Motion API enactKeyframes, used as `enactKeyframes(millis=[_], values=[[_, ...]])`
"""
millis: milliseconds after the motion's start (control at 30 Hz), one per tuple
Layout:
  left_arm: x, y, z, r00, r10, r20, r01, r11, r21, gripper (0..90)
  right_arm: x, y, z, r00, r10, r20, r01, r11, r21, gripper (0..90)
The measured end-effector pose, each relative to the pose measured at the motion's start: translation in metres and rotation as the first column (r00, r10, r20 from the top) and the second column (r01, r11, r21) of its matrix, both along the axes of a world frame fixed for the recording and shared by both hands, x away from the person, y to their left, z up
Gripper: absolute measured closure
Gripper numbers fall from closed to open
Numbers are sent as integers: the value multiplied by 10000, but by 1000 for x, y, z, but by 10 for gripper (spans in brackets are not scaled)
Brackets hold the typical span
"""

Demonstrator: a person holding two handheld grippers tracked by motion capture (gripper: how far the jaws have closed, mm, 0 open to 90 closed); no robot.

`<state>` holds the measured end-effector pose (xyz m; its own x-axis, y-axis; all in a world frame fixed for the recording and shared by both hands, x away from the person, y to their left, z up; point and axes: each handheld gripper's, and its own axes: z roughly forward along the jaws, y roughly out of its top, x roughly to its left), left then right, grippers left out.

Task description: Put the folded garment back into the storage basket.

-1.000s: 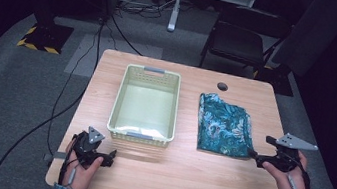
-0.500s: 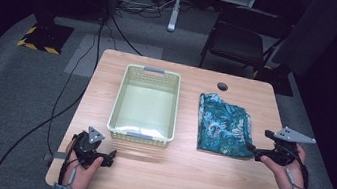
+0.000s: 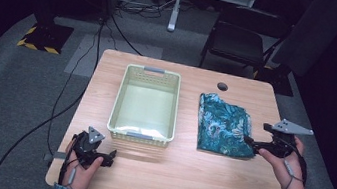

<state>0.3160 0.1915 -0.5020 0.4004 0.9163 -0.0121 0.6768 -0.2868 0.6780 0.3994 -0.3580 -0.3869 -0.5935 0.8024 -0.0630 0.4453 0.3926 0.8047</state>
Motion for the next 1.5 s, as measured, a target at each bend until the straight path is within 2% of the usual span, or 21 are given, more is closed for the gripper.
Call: enactKeyframes(millis=[100,367,533,767,1000,1100,1233,1500], values=[[0,0,0,10000,0,1,0,10000,1,2,4,2,3,10000,11,12,-11,10000,8,70],[0,0,0,10000,0,1,0,10000,-1,3,14,9,8,9998,159,-85,-162,9993,-333,63],[0,0,0,10000,-1,1,1,10000,1,3,20,13,11,9997,194,-128,-199,9992,-343,61],[0,0,0,10000,-2,0,2,10000,-1,3,29,18,8,9992,242,-309,-254,9989,-383,53],[0,0,0,10000,-3,-1,3,10000,-1,3,35,22,7,9992,90,-380,-104,9993,-363,50],[0,0,0,10000,-2,0,2,10000,-2,3,40,25,7,9991,-50,-414,44,9999,-135,50],[0,0,0,10000,-3,0,3,10000,0,2,44,28,7,9989,-222,-417,217,9997,-102,49],[0,0,0,10000,-4,-1,4,10000,1,2,54,33,0,9978,-352,-556,338,9991,-267,48]])
